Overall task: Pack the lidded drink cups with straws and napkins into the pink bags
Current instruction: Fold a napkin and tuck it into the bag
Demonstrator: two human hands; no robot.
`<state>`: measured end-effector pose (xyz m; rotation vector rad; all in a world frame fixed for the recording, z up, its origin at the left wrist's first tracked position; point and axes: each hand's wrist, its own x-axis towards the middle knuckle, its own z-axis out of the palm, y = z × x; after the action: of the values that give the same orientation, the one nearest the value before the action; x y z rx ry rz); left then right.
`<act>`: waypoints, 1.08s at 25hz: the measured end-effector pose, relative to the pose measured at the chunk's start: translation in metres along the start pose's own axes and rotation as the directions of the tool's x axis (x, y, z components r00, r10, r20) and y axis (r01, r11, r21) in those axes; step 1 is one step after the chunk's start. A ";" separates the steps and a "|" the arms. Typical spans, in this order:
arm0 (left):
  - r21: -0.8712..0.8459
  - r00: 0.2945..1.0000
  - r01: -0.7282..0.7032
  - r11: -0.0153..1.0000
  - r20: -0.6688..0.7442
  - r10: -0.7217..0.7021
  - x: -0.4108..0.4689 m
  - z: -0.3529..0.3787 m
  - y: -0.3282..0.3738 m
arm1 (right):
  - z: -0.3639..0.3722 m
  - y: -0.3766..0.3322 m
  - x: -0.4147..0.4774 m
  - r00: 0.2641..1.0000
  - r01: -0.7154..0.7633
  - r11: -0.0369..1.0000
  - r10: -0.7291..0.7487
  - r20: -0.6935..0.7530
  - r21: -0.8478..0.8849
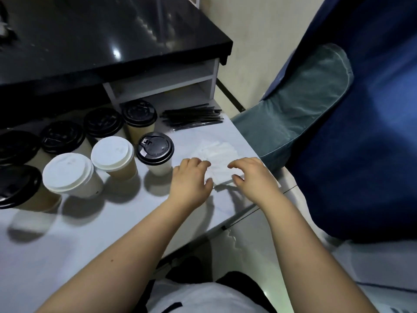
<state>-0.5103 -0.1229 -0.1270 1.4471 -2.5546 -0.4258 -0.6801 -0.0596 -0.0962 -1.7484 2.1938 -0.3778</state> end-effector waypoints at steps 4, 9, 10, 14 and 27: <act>0.023 0.997 0.064 0.998 0.034 -0.065 0.012 0.017 0.011 | 0.007 0.013 0.047 0.992 0.074 0.997 -0.075 0.099 0.014; 0.007 0.956 0.290 0.957 -0.052 -0.289 0.036 0.024 0.010 | 0.010 0.029 0.104 0.943 0.259 0.964 -0.239 0.231 -0.059; -0.007 0.934 0.351 0.936 -0.060 -0.351 0.041 0.024 0.012 | 0.010 0.030 0.113 0.920 0.302 0.951 -0.272 0.283 -0.070; -0.070 0.821 0.558 0.827 -0.095 -0.563 0.043 0.028 0.028 | 0.013 0.038 0.132 0.818 0.481 0.875 -0.428 0.385 -0.051; -0.087 0.649 0.707 0.702 -0.315 -0.692 0.010 0.009 0.058 | -0.013 0.044 0.141 0.656 0.522 0.793 -0.608 0.446 0.313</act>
<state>-0.5646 -0.1017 -0.1167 2.2837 -1.6626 -0.1861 -0.7536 -0.1874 -0.1118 -2.1064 1.1649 -0.1586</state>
